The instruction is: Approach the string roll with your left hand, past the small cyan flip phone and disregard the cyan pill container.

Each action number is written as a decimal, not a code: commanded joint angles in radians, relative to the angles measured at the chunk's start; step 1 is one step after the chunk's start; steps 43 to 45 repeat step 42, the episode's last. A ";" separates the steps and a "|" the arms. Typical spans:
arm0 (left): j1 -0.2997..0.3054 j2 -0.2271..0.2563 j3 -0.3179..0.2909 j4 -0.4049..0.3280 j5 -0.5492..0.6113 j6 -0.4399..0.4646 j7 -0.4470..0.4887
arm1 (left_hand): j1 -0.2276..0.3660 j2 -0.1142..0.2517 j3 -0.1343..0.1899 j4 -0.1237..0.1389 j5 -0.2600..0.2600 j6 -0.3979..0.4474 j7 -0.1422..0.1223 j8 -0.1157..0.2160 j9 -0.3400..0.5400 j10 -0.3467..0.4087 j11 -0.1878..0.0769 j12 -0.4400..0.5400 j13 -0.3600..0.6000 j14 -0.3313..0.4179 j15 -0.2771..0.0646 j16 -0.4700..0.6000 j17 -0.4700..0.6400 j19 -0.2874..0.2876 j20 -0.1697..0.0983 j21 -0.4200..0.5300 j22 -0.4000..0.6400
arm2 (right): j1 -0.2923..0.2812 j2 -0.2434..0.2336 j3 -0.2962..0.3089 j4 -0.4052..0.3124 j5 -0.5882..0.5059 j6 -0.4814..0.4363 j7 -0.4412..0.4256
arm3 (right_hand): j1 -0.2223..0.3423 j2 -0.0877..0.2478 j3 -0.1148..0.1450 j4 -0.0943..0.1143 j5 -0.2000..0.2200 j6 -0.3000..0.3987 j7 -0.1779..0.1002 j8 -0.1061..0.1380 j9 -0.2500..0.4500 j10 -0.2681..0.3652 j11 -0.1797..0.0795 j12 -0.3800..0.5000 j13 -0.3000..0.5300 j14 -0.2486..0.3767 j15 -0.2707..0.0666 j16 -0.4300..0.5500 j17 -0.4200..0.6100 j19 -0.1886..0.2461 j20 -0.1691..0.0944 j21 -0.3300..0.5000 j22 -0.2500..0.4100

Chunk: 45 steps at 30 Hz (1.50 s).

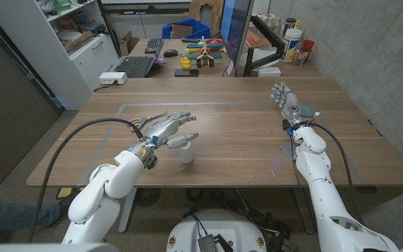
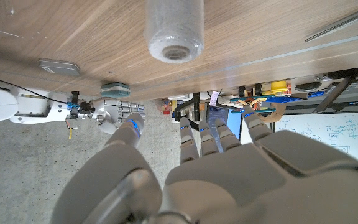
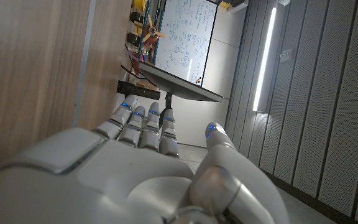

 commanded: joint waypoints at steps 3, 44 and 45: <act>-0.004 0.019 0.028 0.017 0.018 0.018 0.001 | 0.013 0.000 0.002 -0.005 -0.006 0.009 0.003 0.003 0.005 0.001 -0.005 0.004 0.005 0.003 0.004 0.007 0.003 -0.010 0.000 -0.003 0.006 | 0.002 -0.003 0.001 0.003 0.000 0.000 0.004 | -0.003 0.001 0.003 -0.005 0.004 0.005 -0.002 0.001 0.003 0.009 -0.002 0.001 0.002 0.007 0.002 -0.002 0.000 0.009 0.003 -0.004 0.006; -0.060 0.052 0.085 0.064 0.028 0.042 -0.003 | 0.017 0.001 -0.002 -0.006 -0.007 0.011 0.002 -0.001 0.005 0.004 -0.006 0.005 0.006 0.005 0.003 0.008 0.004 -0.015 -0.001 -0.008 0.006 | 0.004 -0.009 0.019 0.017 0.002 -0.004 0.005 | -0.005 0.001 0.003 -0.006 0.004 0.005 -0.002 0.000 0.003 0.010 -0.003 0.001 0.002 0.008 0.002 -0.002 0.000 0.014 0.004 -0.017 0.006; -0.060 0.052 0.085 0.064 0.028 0.042 -0.003 | 0.017 0.001 -0.002 -0.006 -0.007 0.011 0.002 -0.001 0.005 0.004 -0.006 0.005 0.006 0.005 0.003 0.008 0.004 -0.015 -0.001 -0.008 0.006 | 0.004 -0.009 0.019 0.017 0.002 -0.004 0.005 | -0.005 0.001 0.003 -0.006 0.004 0.005 -0.002 0.000 0.003 0.010 -0.003 0.001 0.002 0.008 0.002 -0.002 0.000 0.014 0.004 -0.017 0.006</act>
